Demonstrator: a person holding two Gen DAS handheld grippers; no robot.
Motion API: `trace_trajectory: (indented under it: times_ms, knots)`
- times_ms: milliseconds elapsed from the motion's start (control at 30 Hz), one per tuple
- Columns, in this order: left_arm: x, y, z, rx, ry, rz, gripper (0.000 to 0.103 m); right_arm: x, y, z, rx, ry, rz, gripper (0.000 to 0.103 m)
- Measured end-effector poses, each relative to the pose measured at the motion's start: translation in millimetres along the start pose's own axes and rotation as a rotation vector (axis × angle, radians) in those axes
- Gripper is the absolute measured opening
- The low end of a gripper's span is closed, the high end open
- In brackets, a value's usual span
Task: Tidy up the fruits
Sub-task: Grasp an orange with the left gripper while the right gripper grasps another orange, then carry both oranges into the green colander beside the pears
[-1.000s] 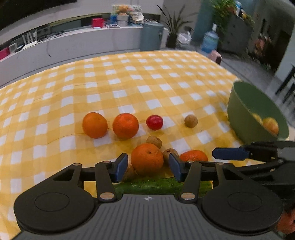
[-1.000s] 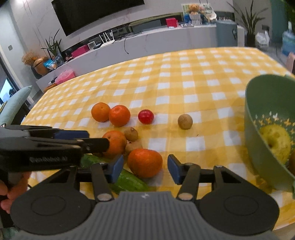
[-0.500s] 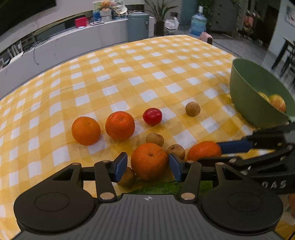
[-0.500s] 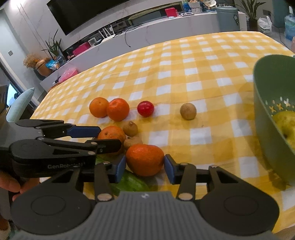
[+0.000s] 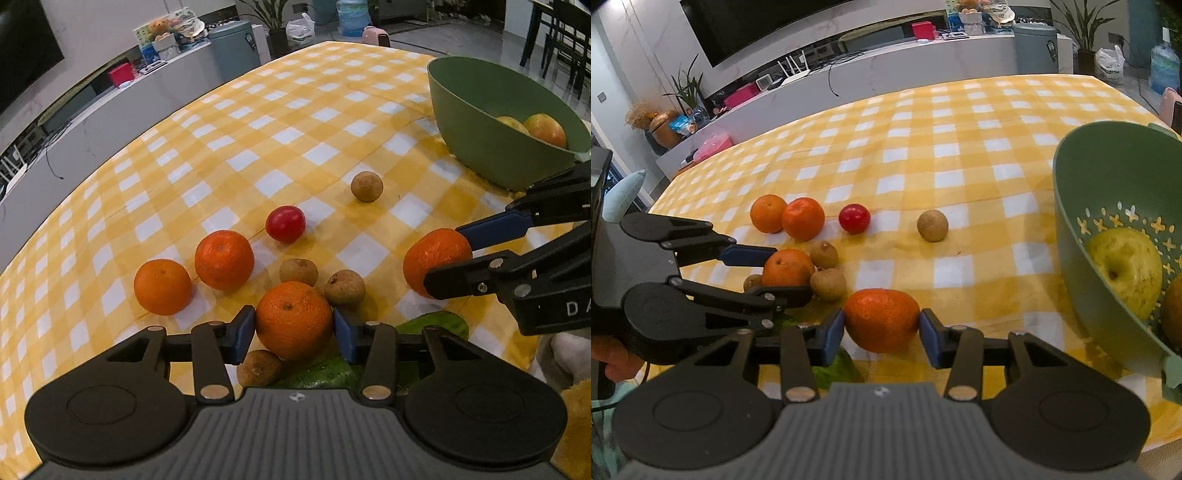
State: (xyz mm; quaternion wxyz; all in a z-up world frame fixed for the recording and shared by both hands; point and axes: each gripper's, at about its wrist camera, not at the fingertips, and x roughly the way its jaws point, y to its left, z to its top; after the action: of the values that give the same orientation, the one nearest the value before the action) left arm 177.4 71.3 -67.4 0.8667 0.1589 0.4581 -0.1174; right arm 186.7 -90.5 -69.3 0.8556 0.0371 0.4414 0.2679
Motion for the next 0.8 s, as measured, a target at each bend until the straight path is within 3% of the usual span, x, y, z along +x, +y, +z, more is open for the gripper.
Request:
trace_trajectory:
  times_ms: [133,367,567,667,800]
  knots:
    - [-11,3,1,-0.049,-0.015,0.010,0.051,-7,1,1,-0.006,-0.014,0.008,0.042]
    - [-49,-7,12,-0.041,-0.050,0.049,0.051,-37,-1,1,-0.018,-0.074,0.030,0.041]
    - [-82,-26,24,-0.040,-0.091,0.040,0.051,-73,-7,2,-0.041,-0.150,0.032,0.041]
    - [-93,-34,34,-0.072,-0.116,0.004,0.051,-94,-15,4,-0.063,-0.186,0.018,0.041]
    - [-103,-41,50,-0.133,-0.163,-0.108,0.051,-122,-32,5,-0.100,-0.225,-0.019,0.041]
